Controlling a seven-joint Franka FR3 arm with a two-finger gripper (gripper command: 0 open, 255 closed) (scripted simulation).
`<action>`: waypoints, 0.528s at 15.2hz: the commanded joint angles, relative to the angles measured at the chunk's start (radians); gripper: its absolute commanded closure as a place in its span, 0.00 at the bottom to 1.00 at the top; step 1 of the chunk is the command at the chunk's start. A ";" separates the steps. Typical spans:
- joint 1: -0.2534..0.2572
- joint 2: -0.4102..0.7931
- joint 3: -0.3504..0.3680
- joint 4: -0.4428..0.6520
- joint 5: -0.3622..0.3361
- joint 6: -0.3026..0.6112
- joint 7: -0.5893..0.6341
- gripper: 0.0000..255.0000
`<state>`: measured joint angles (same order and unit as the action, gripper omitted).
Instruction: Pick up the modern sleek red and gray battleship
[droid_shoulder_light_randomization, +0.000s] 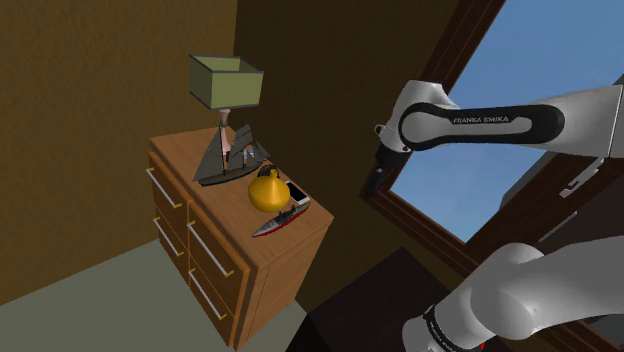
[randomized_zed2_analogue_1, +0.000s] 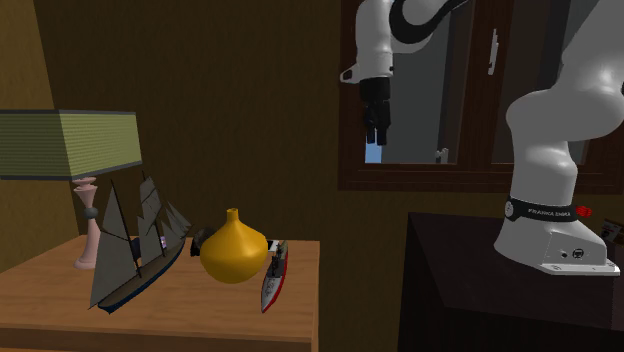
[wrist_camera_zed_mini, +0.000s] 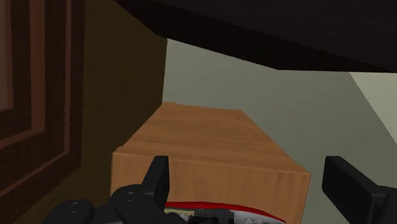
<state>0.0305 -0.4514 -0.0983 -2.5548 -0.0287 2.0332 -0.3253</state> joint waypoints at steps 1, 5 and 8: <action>0.011 0.086 -0.017 0.017 0.000 0.082 -0.060 0.00; 0.031 0.242 -0.046 0.053 0.014 0.220 -0.180 0.00; 0.043 0.363 -0.058 0.097 0.039 0.311 -0.275 0.00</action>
<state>0.0698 -0.1311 -0.1513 -2.4731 0.0020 2.3095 -0.5644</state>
